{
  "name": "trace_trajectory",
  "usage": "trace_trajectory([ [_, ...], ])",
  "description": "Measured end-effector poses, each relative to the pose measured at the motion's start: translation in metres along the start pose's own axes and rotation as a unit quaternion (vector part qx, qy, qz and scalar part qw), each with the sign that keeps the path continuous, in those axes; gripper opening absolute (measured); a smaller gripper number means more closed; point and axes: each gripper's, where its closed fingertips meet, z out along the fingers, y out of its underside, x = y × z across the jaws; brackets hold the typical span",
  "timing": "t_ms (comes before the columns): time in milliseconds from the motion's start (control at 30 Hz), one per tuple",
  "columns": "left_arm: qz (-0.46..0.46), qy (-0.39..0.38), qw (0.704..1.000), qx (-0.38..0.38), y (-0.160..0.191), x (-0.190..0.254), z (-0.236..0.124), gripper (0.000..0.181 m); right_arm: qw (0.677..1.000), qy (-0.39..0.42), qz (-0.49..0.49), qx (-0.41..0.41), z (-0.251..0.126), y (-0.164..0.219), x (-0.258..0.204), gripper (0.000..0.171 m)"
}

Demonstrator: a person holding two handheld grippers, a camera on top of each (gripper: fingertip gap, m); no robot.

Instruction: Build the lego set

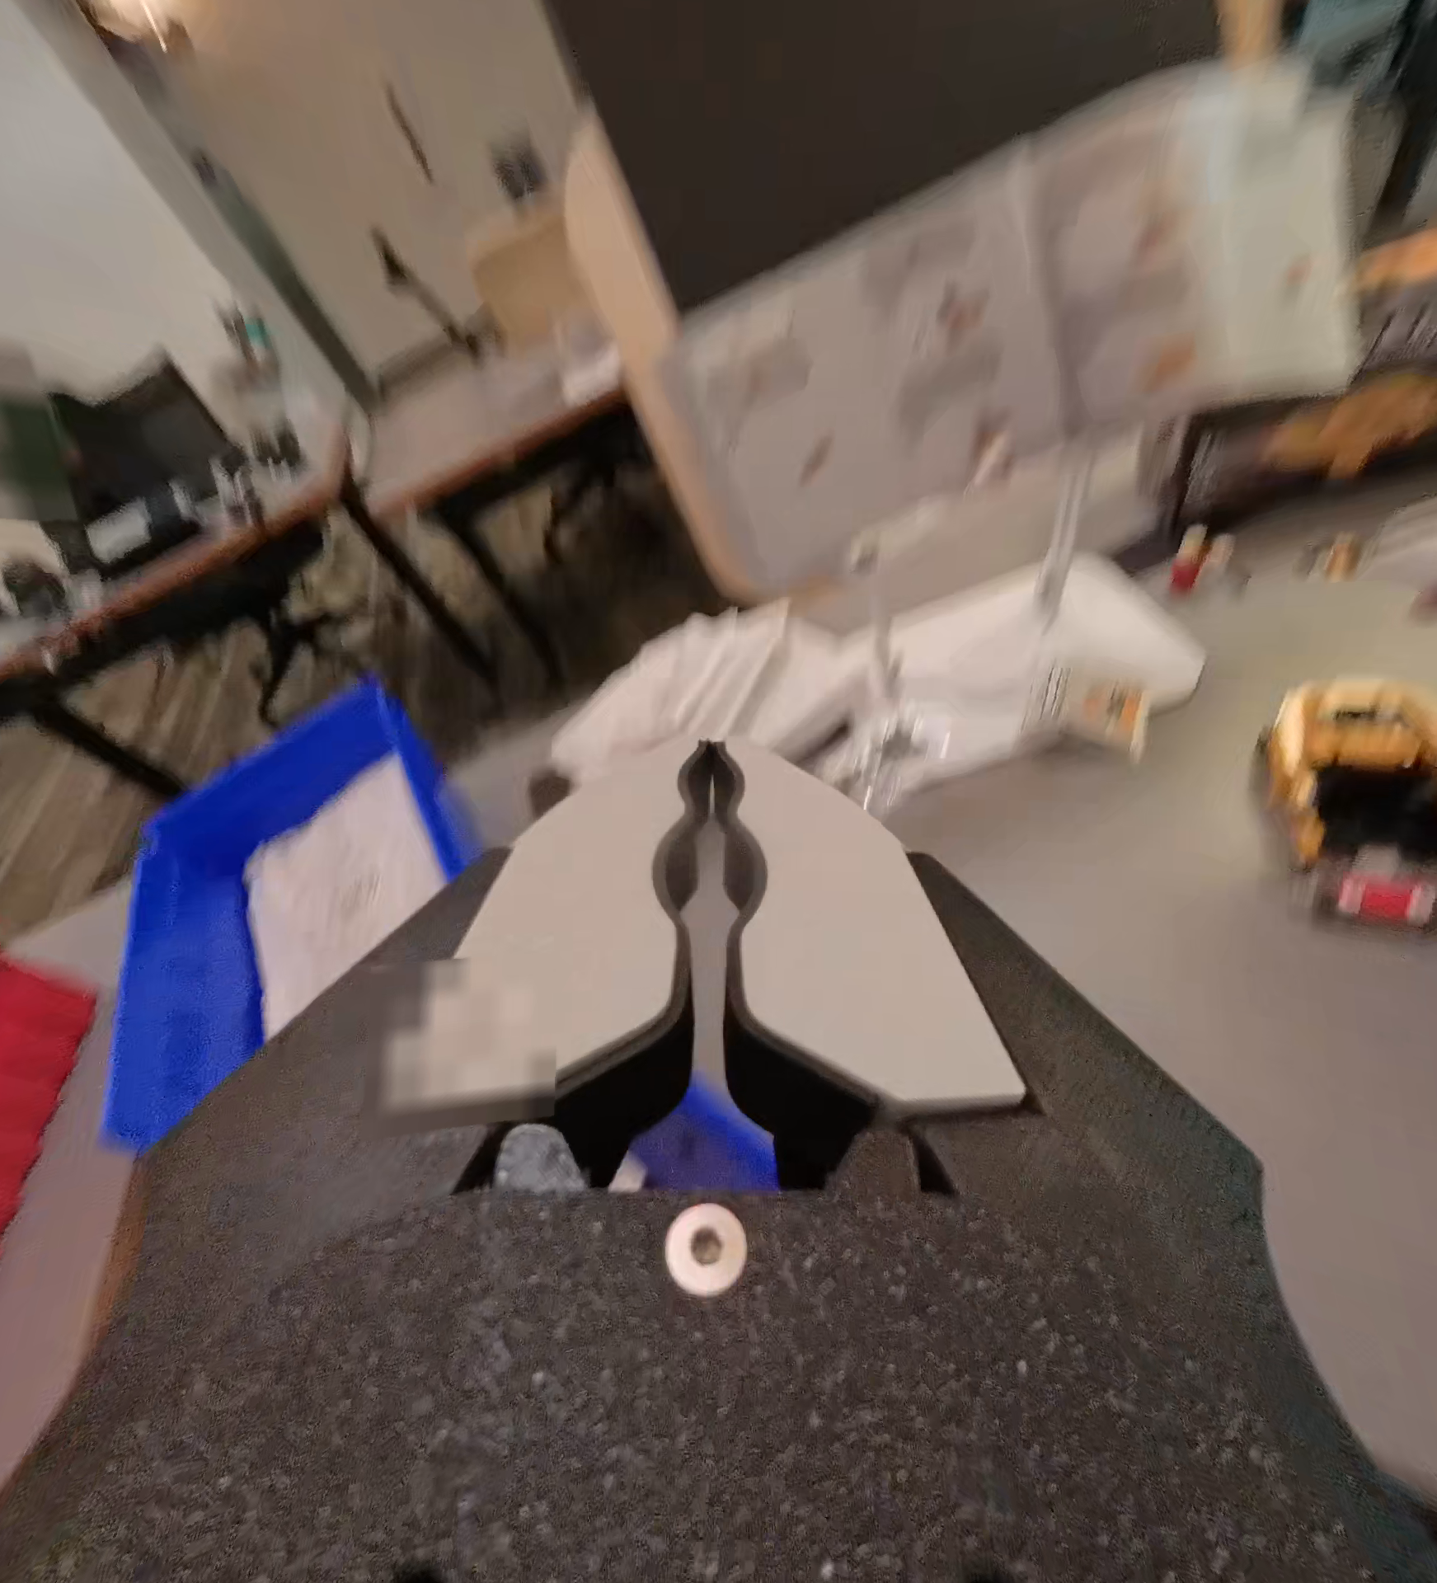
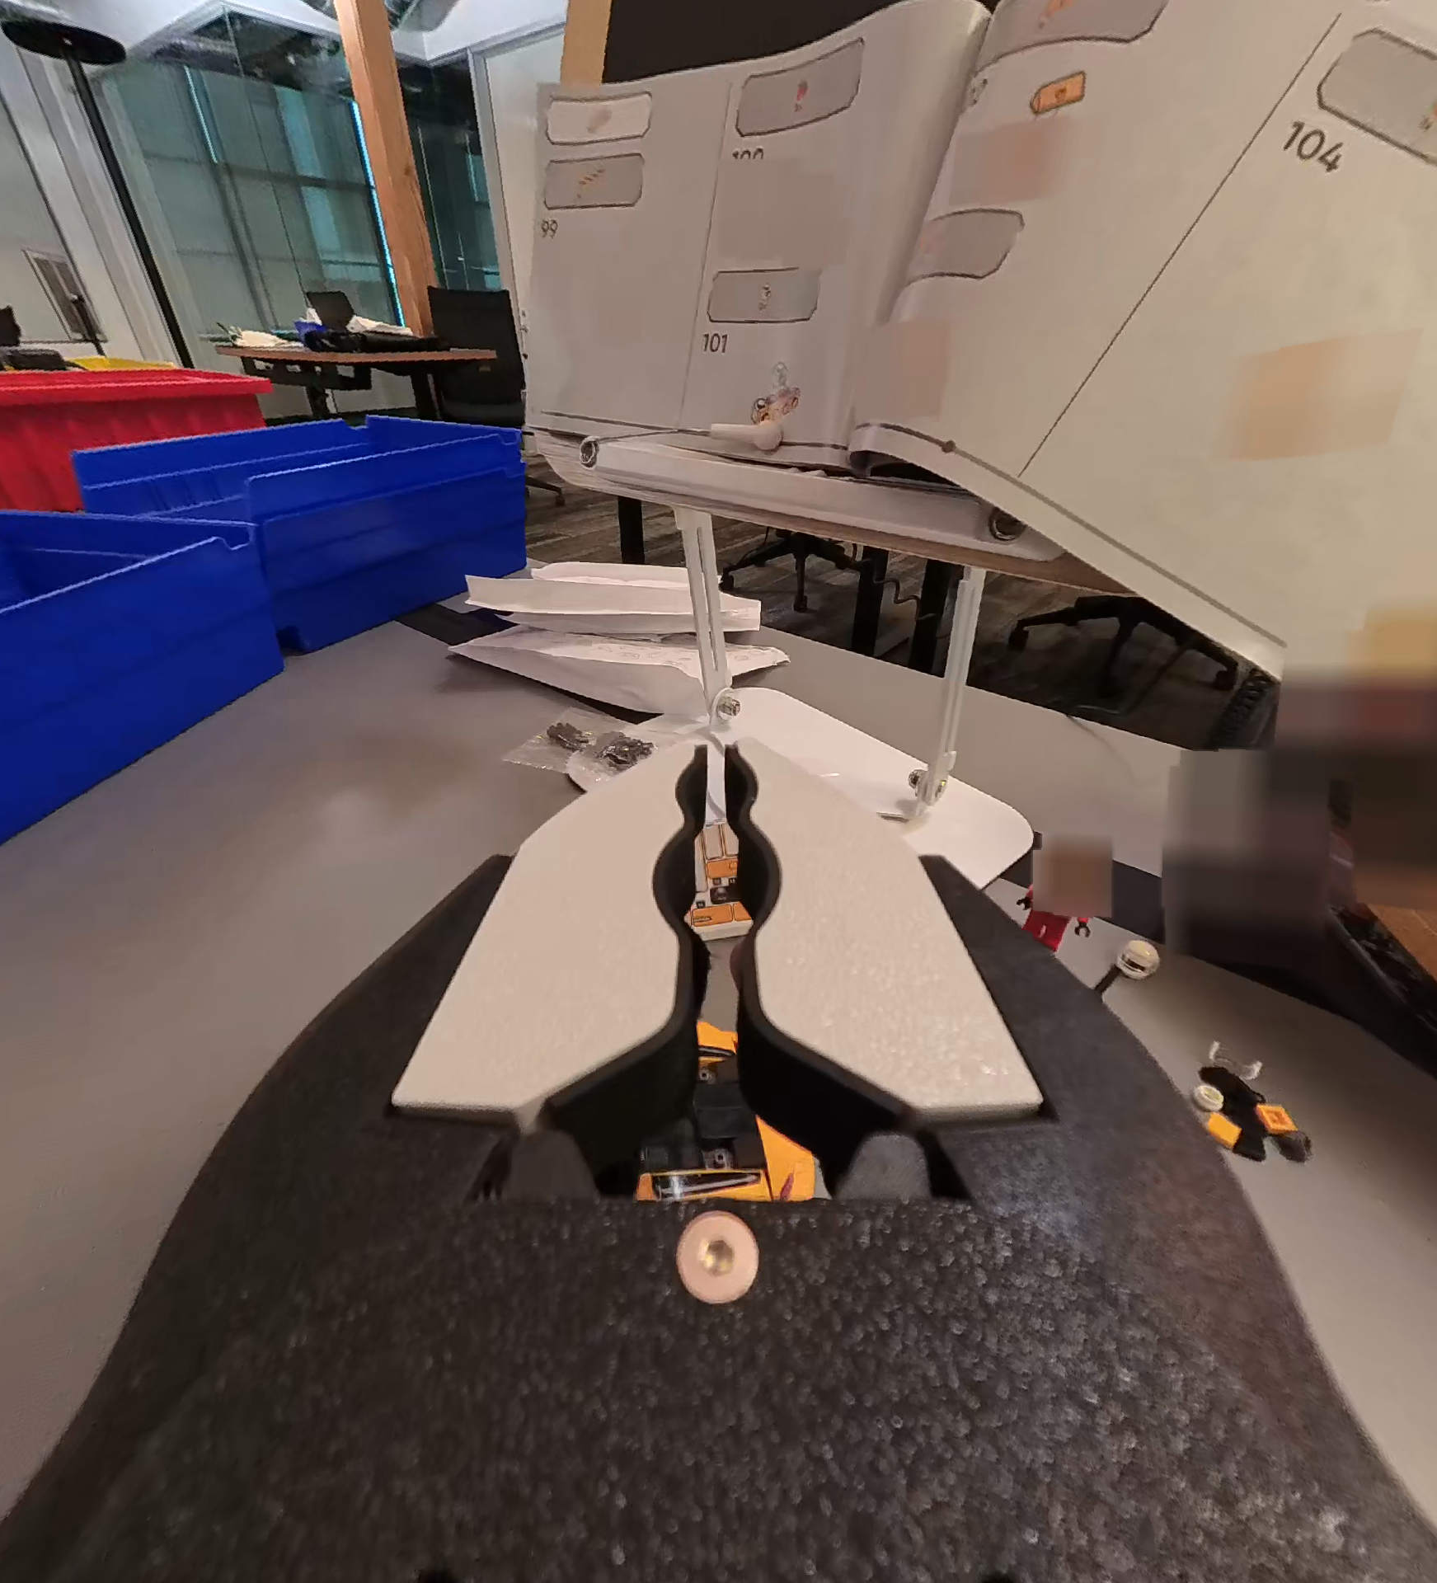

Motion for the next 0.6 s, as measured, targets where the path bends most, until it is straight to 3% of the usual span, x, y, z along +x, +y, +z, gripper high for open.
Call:
trace_trajectory([
  [100, 0.005, 0.026, 0.987, -0.158, 0.086, -0.035, -0.020, 0.000, 1.000, -0.002, -0.012, 0.003, -0.004, -0.004, -0.002, 0.003],
  [233, 0.015, 0.062, 0.942, -0.328, 0.189, -0.065, -0.036, 0.012, 0.999, 0.009, -0.034, 0.020, -0.017, -0.013, 0.001, 0.004],
  [367, 0.016, 0.125, 0.920, -0.371, 0.237, -0.064, -0.034, 0.016, 0.998, 0.035, -0.043, 0.013, -0.039, -0.007, 0.013, 0.004],
  [600, 0.072, 0.224, 0.865, -0.443, 0.288, -0.037, -0.024, 0.027, 0.996, 0.088, -0.027, -0.020, -0.073, 0.013, 0.036, 0.004],
])
